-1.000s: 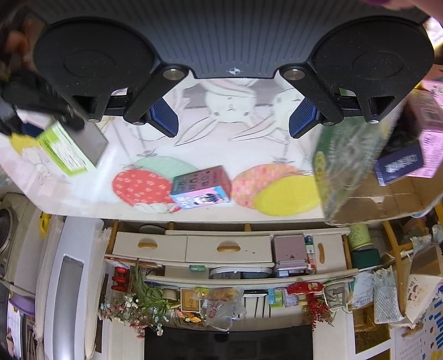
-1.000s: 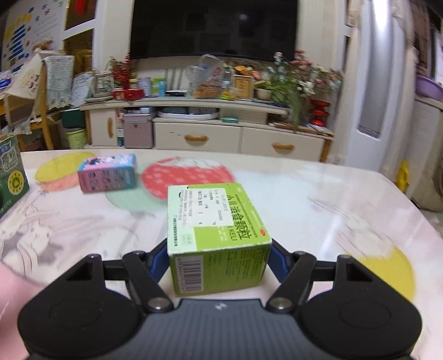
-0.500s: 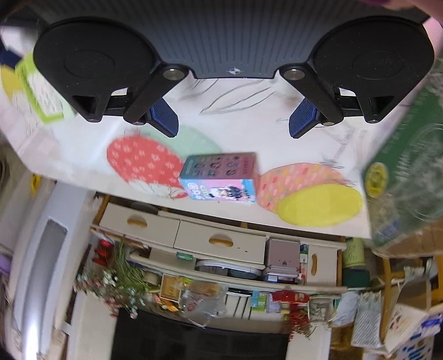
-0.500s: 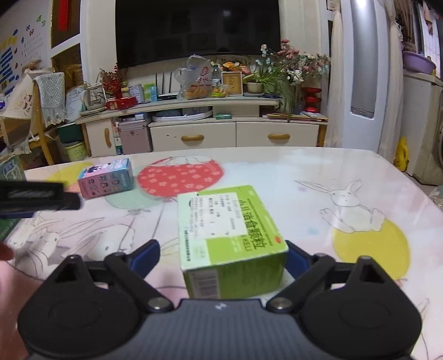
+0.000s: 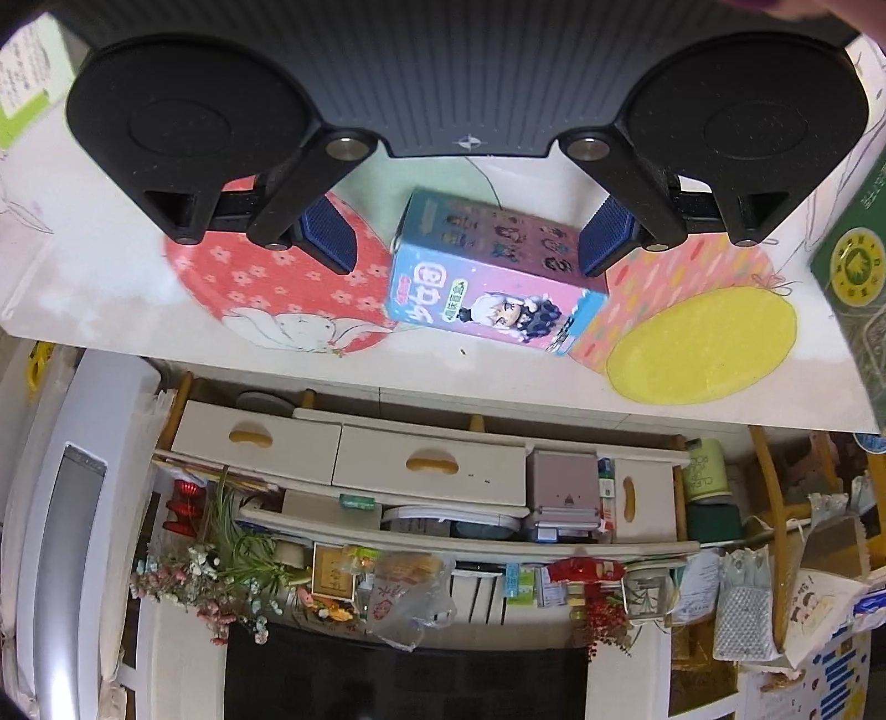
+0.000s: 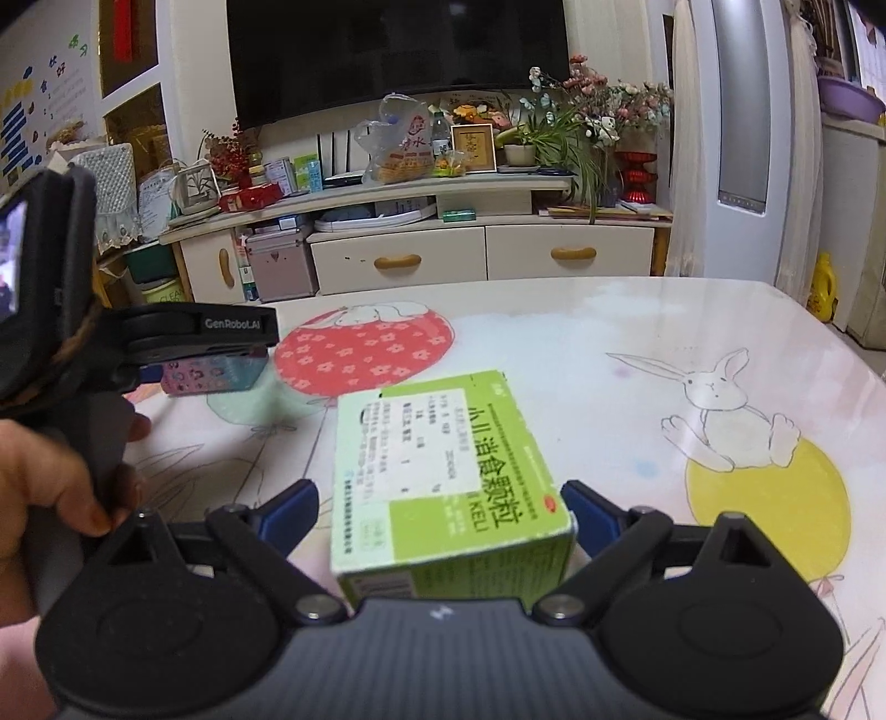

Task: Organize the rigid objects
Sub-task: 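Close left gripper on candy box while right tool lifts green box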

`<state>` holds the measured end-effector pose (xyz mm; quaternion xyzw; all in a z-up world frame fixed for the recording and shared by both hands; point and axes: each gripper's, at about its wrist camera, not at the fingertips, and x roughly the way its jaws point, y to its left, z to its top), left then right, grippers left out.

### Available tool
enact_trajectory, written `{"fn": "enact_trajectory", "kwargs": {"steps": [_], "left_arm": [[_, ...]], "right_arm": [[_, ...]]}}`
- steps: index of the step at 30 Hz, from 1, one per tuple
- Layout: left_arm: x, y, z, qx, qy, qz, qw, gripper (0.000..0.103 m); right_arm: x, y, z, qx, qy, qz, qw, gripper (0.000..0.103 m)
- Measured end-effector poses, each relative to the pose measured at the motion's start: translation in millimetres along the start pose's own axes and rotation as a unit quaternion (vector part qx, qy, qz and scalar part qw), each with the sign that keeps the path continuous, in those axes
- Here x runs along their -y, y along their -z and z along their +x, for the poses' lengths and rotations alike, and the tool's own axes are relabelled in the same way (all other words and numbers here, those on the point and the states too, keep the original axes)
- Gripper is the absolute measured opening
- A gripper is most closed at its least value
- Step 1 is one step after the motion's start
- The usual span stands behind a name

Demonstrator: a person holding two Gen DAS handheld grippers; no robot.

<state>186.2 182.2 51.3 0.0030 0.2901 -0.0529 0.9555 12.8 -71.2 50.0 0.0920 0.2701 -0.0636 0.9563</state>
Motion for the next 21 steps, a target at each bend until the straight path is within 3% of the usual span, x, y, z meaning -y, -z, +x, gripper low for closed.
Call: {"fn": "enact_trajectory", "kwargs": {"steps": [10, 13, 16, 21], "left_arm": [[-4, -3, 16, -0.008, -0.003, 0.022, 0.9997, 0.103], [-8, -4, 19, -0.016, -0.013, 0.015, 0.9997, 0.103], [-17, -6, 20, -0.022, -0.033, 0.005, 0.9992, 0.103], [-24, 0, 13, -0.033, -0.032, -0.026, 0.9986, 0.103]], "right_arm": [[-7, -1, 2, -0.003, -0.007, -0.012, 1.000, 0.094], [-7, -2, 4, -0.004, -0.008, -0.011, 1.000, 0.102], [-8, -2, 2, -0.003, -0.012, -0.015, 1.000, 0.102], [-11, -2, 4, -0.005, -0.010, -0.024, 1.000, 0.102]]}}
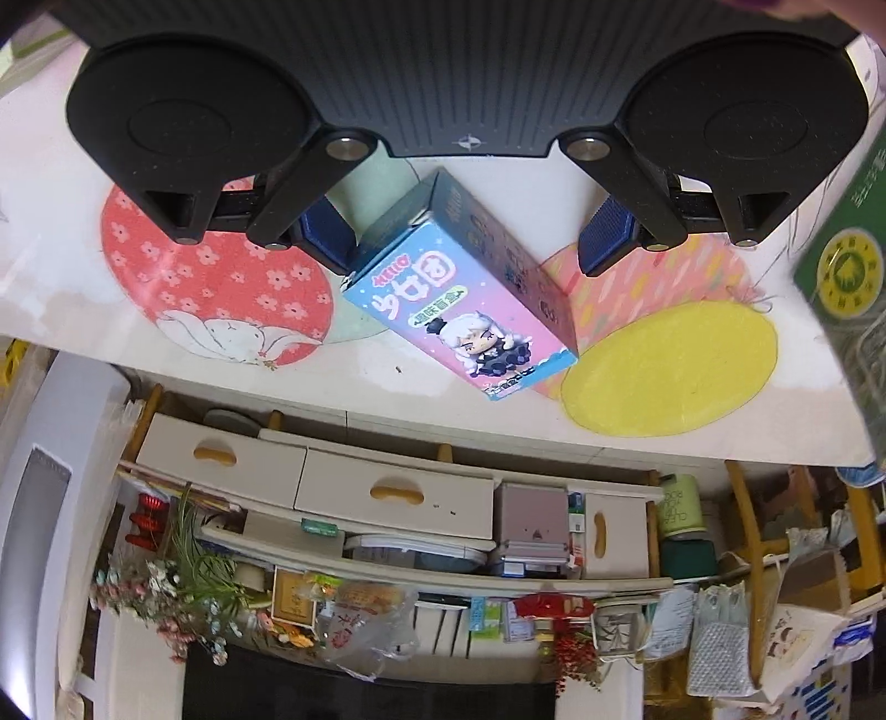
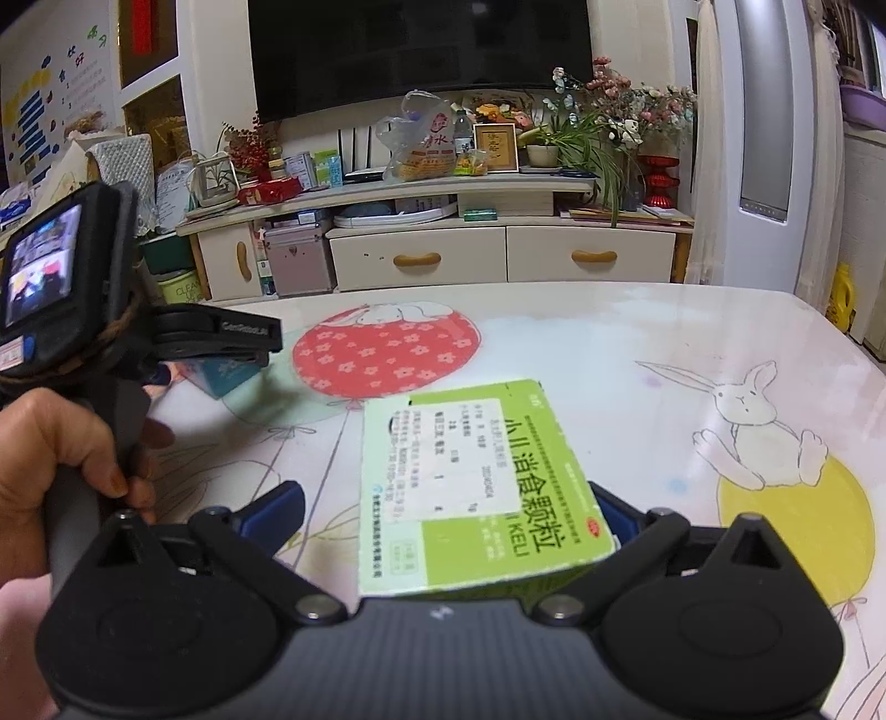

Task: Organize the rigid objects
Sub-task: 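Close left gripper on candy box while right tool lifts green box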

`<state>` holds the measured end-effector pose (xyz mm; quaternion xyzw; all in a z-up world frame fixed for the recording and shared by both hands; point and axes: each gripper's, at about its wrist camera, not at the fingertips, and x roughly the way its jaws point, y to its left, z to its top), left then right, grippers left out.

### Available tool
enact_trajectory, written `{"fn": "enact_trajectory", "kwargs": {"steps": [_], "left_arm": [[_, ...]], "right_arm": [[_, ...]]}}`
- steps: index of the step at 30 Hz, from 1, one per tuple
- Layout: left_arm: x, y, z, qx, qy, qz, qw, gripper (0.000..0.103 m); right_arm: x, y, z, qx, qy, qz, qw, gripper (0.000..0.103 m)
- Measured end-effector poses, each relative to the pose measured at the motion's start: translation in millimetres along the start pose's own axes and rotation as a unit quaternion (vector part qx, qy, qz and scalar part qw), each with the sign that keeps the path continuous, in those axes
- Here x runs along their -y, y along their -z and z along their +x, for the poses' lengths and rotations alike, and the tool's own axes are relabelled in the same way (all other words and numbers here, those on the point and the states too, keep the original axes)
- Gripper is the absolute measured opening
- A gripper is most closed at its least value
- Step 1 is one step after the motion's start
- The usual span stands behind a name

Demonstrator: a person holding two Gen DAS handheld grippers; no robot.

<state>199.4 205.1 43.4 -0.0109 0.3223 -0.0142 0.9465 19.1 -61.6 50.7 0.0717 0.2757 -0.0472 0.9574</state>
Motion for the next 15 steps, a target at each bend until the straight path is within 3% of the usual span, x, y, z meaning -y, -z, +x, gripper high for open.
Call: {"fn": "enact_trajectory", "kwargs": {"steps": [7, 13, 15], "left_arm": [[10, -7, 5, 0.004, -0.021, -0.002, 0.9998, 0.103], [14, -12, 12, 0.009, -0.064, 0.016, 0.9978, 0.103], [13, -12, 13, 0.006, -0.066, 0.018, 0.9977, 0.092]], "right_arm": [[-1, 0, 2, -0.002, 0.002, -0.002, 1.000, 0.102], [-2, 0, 5, -0.004, -0.002, -0.005, 1.000, 0.102], [-3, 0, 5, -0.001, 0.000, -0.014, 1.000, 0.102]]}}
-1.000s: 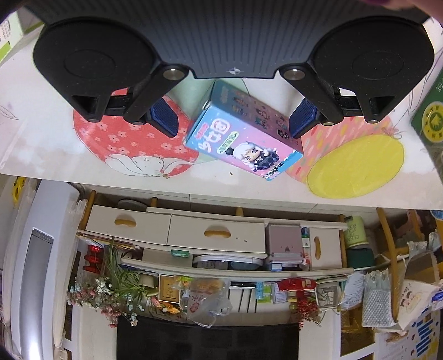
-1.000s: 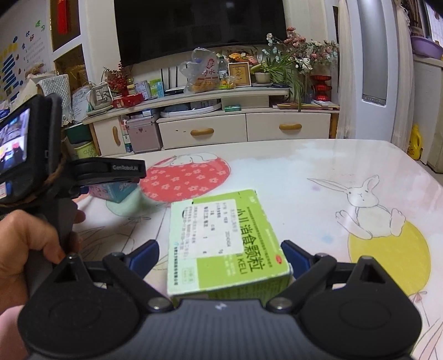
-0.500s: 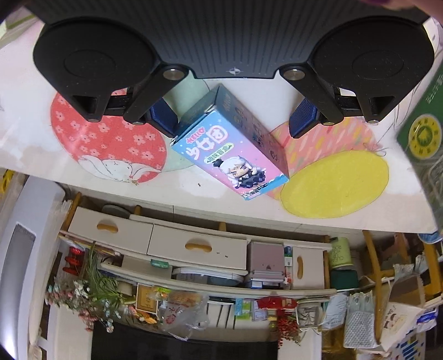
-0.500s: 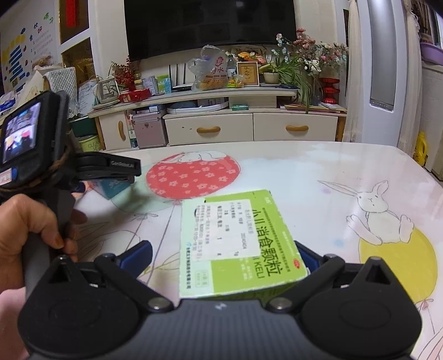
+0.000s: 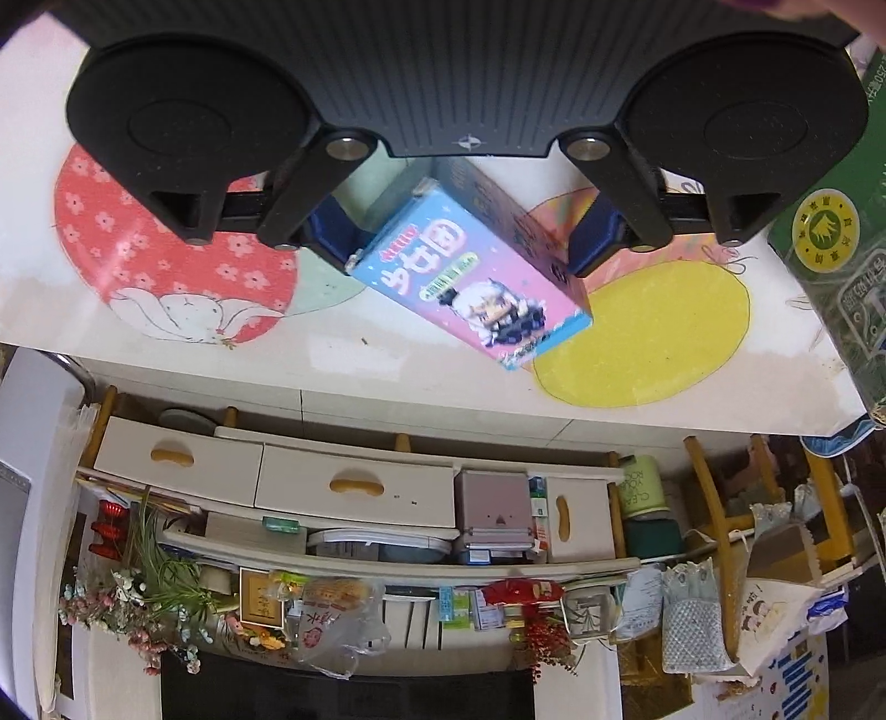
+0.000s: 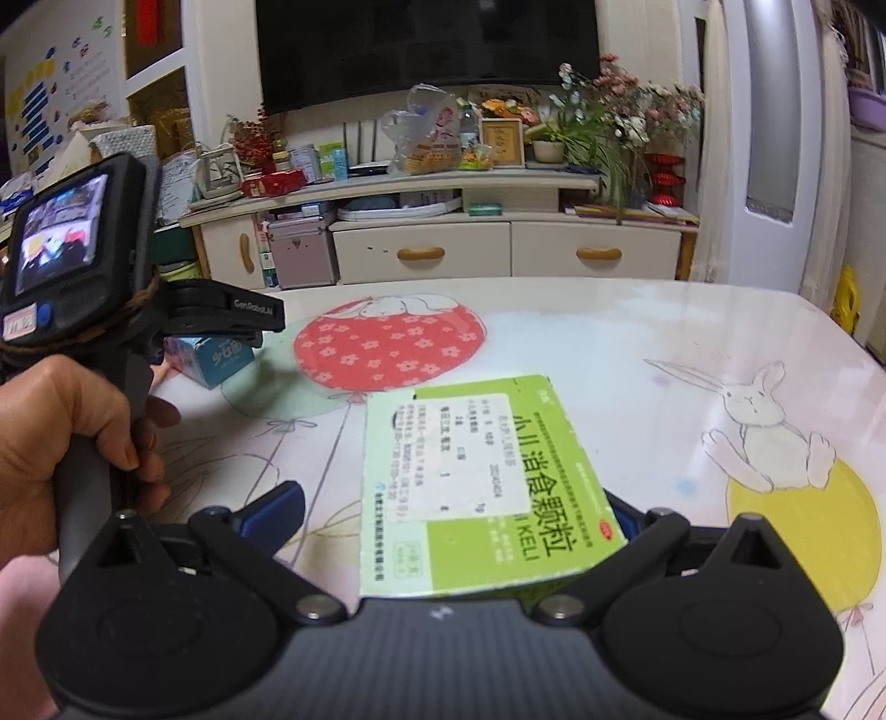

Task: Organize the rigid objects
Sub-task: 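Close left gripper on candy box while right tool lifts green box, then carry candy box with left tool while right tool carries green box to cardboard box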

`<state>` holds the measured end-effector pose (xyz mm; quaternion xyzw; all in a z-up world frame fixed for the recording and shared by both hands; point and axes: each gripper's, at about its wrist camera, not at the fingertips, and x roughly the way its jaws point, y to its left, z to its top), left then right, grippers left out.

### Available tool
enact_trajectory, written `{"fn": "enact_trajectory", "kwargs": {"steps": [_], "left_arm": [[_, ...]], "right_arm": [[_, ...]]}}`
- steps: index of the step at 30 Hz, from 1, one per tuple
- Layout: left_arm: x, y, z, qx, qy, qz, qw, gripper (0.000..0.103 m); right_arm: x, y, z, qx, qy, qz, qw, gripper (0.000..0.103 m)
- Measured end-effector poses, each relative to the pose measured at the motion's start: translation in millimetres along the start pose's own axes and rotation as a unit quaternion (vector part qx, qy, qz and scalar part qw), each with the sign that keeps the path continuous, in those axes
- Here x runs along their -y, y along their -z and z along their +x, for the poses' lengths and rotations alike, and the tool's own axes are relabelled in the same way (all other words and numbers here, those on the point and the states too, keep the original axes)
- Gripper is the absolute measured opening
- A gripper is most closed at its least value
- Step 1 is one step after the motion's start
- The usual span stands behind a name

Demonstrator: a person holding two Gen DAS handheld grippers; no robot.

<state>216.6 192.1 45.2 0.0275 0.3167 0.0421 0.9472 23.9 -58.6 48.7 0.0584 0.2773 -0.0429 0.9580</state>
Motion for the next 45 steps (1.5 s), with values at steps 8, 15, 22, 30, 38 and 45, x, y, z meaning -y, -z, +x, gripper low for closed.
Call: {"fn": "enact_trajectory", "kwargs": {"steps": [8, 15, 22, 30, 38, 45], "left_arm": [[3, 6, -6, 0.005, -0.014, 0.029, 0.9995, 0.062], [-2, 16, -18, 0.009, -0.001, 0.048, 0.9988, 0.061], [-4, 34, -39, 0.014, 0.011, 0.074, 0.9971, 0.061], [-13, 56, -69, 0.009, 0.032, 0.088, 0.9955, 0.061], [-18, 76, -98, -0.001, 0.052, 0.096, 0.9940, 0.061], [-27, 96, -130, 0.000, 0.070, 0.102, 0.9923, 0.061]], "right_arm": [[0, 1, 0, 0.003, 0.006, -0.013, 1.000, 0.072], [-1, 1, 0, 0.005, 0.003, -0.020, 1.000, 0.071], [-5, 2, -1, 0.006, -0.002, -0.028, 1.000, 0.070], [-9, 4, -8, 0.017, -0.008, -0.038, 0.999, 0.070], [-10, 7, -21, 0.025, -0.008, -0.044, 0.999, 0.070], [-19, 18, -34, 0.018, -0.008, -0.049, 0.999, 0.070]]}}
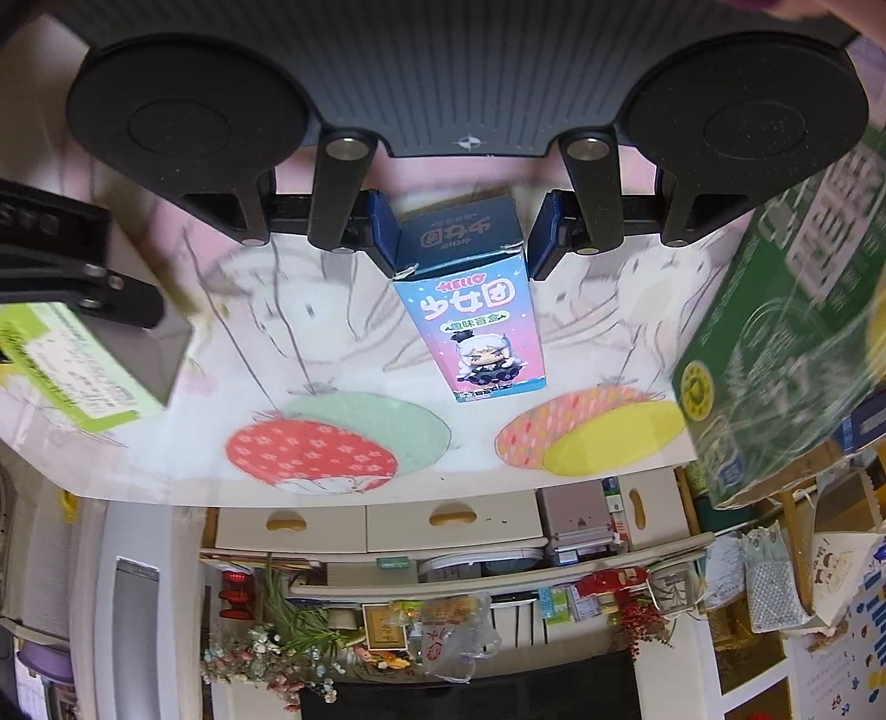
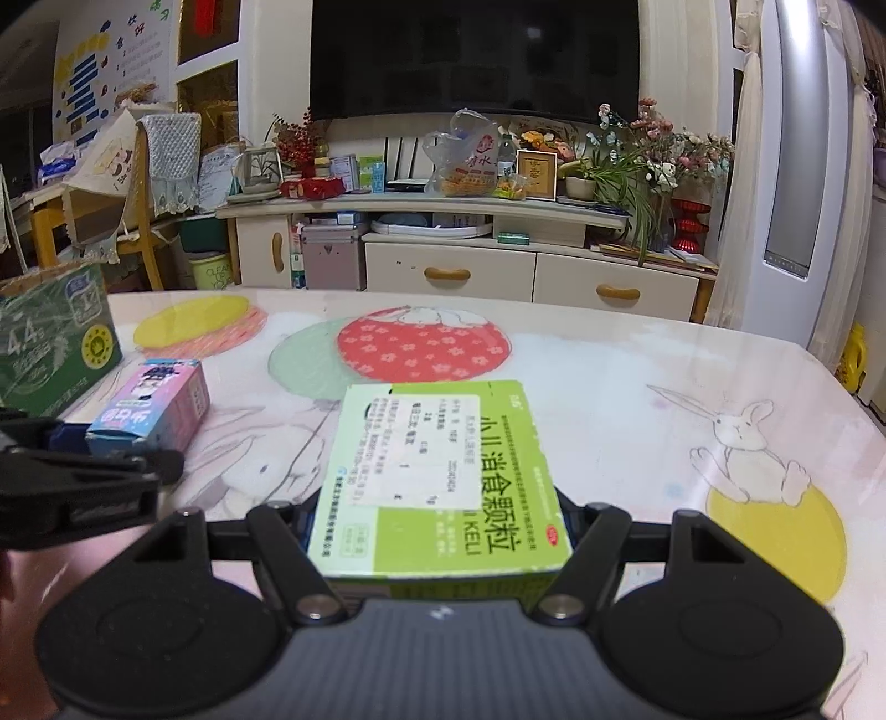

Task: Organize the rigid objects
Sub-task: 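Carry candy box with left tool while right tool carries green box to cardboard box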

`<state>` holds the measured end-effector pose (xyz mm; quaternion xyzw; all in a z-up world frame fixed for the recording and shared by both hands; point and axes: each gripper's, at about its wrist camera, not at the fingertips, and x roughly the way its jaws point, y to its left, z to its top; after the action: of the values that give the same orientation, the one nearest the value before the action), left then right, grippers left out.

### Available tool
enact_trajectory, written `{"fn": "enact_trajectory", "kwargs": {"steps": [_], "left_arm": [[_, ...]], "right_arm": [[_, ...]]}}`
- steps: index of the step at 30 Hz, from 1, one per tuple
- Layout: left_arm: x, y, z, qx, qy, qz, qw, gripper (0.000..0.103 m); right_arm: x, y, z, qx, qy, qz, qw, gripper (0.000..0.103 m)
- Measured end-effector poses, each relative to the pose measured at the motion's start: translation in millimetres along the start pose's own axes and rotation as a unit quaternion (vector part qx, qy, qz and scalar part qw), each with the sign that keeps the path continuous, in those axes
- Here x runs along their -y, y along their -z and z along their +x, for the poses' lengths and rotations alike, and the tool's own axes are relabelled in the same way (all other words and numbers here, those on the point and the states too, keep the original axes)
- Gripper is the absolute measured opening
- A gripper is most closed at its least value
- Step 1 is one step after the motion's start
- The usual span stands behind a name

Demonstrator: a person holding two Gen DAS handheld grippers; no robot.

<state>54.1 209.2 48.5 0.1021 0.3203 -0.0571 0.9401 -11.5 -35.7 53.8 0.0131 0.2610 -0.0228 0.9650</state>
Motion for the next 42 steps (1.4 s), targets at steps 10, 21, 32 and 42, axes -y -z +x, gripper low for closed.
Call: {"fn": "enact_trajectory", "kwargs": {"steps": [10, 21, 32, 42], "left_arm": [[-16, 13, -44, 0.017, 0.022, -0.002, 0.9996, 0.061], [-50, 5, -102, 0.038, 0.037, -0.009, 0.9986, 0.061], [-107, -6, -149, 0.068, 0.012, -0.030, 0.9971, 0.061], [-181, -19, -136, 0.066, -0.048, -0.070, 0.9942, 0.061]], "right_arm": [[-22, 16, -26, -0.018, -0.005, 0.020, 1.000, 0.070], [-62, 18, -70, -0.014, -0.021, -0.009, 1.000, 0.070], [-113, -22, -102, 0.029, -0.066, -0.029, 0.997, 0.070], [-193, -66, -111, 0.070, -0.145, -0.073, 0.984, 0.070]]}}
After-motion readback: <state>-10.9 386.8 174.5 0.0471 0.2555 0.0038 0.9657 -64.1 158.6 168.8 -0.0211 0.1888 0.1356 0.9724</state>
